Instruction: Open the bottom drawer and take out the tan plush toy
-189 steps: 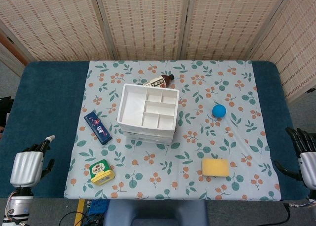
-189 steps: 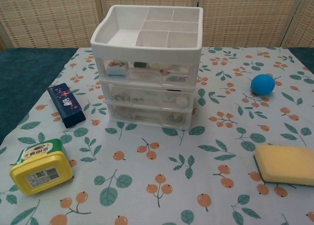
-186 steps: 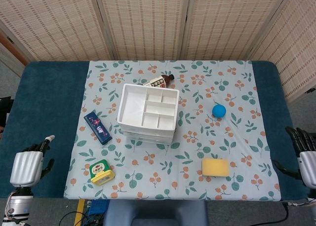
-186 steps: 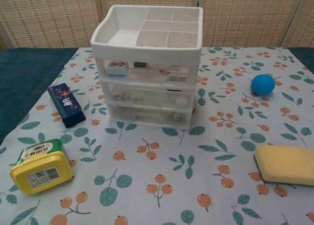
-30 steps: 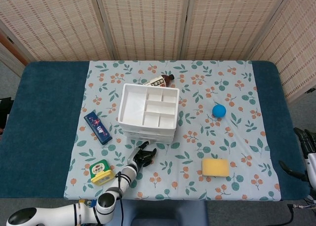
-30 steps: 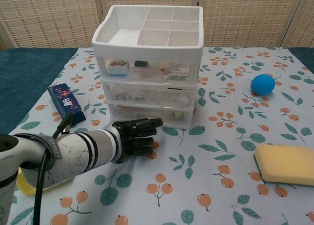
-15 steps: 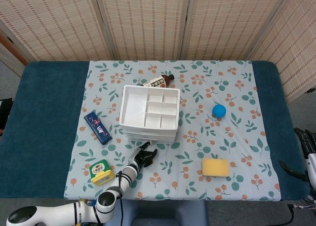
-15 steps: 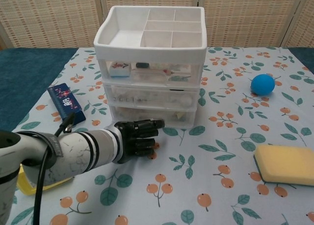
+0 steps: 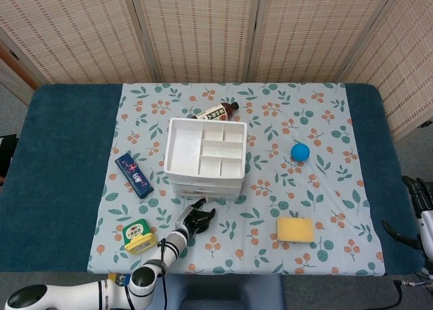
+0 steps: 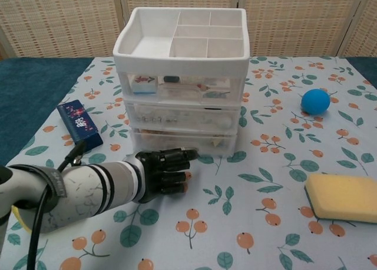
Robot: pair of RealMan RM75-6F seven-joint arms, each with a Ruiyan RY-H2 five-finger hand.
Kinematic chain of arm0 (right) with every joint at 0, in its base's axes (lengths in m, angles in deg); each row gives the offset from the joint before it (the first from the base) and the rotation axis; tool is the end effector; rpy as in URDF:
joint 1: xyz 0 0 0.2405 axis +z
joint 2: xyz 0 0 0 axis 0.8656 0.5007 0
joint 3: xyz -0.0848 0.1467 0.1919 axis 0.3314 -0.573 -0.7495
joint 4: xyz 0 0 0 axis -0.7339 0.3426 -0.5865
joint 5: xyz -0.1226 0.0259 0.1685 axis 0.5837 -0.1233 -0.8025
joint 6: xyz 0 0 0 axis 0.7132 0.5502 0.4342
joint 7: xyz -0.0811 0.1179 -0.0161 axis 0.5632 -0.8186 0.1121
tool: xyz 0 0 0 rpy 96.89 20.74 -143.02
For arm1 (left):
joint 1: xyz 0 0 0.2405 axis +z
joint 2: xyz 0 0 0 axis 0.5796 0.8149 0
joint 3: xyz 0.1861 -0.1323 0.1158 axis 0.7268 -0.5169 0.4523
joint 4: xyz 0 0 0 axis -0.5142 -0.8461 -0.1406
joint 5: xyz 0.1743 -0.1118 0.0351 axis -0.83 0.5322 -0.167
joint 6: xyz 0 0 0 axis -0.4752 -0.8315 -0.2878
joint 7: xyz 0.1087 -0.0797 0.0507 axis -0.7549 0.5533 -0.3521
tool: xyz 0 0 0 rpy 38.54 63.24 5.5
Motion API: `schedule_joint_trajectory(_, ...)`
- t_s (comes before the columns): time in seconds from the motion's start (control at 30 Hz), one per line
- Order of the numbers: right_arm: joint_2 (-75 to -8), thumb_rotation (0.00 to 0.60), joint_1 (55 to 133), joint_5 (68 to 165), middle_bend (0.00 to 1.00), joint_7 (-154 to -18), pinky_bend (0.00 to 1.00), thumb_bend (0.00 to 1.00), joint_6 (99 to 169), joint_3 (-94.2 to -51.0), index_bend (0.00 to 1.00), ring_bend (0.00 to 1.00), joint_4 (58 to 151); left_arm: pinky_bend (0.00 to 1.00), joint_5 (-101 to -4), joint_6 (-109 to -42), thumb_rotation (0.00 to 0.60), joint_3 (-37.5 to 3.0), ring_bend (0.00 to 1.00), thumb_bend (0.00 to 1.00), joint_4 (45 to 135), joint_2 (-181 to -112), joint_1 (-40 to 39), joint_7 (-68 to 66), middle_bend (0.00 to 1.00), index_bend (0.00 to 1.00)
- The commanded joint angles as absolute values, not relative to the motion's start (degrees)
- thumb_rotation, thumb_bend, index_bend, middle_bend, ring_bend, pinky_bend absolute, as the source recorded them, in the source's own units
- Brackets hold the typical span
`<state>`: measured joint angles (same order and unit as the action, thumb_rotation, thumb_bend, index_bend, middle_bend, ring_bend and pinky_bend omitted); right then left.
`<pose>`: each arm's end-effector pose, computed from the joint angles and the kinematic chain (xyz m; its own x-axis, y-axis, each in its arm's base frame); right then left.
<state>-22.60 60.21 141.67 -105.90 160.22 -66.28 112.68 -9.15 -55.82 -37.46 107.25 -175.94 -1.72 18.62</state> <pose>-0.3448 -0.1592 0.1896 0.2129 0.0823 0.9736 -0.9771 0.0149 0.2124 -0.0725 0.2756 -0.1365 -0.9551 0.2146 0.2045 0.2963 0.7113 0.6373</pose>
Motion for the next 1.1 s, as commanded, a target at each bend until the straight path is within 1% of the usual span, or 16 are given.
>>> schedule_joint_trajectory(0.03, -22.6, 0.600, 60.2, 141.7, 0.07, -105.9, 0.00, 0.23, 160.3, -66.2, 0.00, 0.00, 112.7, 1.00, -9.5, -55.9, 0.600, -37.2, 1.00, 0.46, 107.7, -175.7, -1.4, 18.8, 1.00, 0.30)
schedule_joint_trajectory(0.6, -22.8, 0.600, 59.9, 141.9, 0.07, -105.9, 0.00, 0.23, 160.5, -66.0, 0.00, 0.00, 112.7, 1.00, -11.0, -55.8, 0.600, -34.9, 1.00, 0.46, 110.4, -174.5, 0.7, 19.4, 1.00, 0.29)
schedule_joint_trajectory(0.67, -22.8, 0.600, 59.9, 141.9, 0.07, -105.9, 0.00, 0.23, 160.6, -66.0, 0.00, 0.00, 112.6, 1.00, -11.6, -56.4, 0.600, -34.5, 1.00, 0.46, 110.6, -174.5, 0.8, 19.1, 1.00, 0.24)
schedule_joint_trajectory(0.8, -22.8, 0.600, 59.9, 142.0, 0.07, -106.1, 0.00, 0.23, 160.7, -66.1, 0.00, 0.00, 112.5, 1.00, -13.1, -57.8, 0.600, -33.6, 1.00, 0.46, 111.8, -174.3, 1.3, 18.5, 1.00, 0.08)
schedule_joint_trajectory(0.83, -22.8, 0.600, 59.9, 142.0, 0.07, -106.1, 0.00, 0.23, 160.7, -66.1, 0.00, 0.00, 112.4, 1.00, -13.5, -58.3, 0.600, -33.4, 1.00, 0.46, 112.3, -174.1, 1.6, 18.5, 1.00, 0.06)
schedule_joint_trajectory(0.9, -22.9, 0.600, 59.9, 142.1, 0.07, -106.2, 0.00, 0.23, 160.7, -66.0, 0.00, 0.00, 112.3, 1.00, -14.3, -59.2, 0.600, -32.9, 1.00, 0.46, 113.2, -173.7, 2.1, 18.2, 1.00, 0.03)
schedule_joint_trajectory(1.1, -23.0, 0.600, 59.9, 142.1, 0.07, -106.5, 0.00, 0.23, 160.7, -66.0, 0.00, 0.00, 112.0, 1.00, -16.1, -62.0, 0.600, -31.7, 1.00, 0.46, 116.0, -172.3, 3.5, 17.0, 1.00, 0.03)
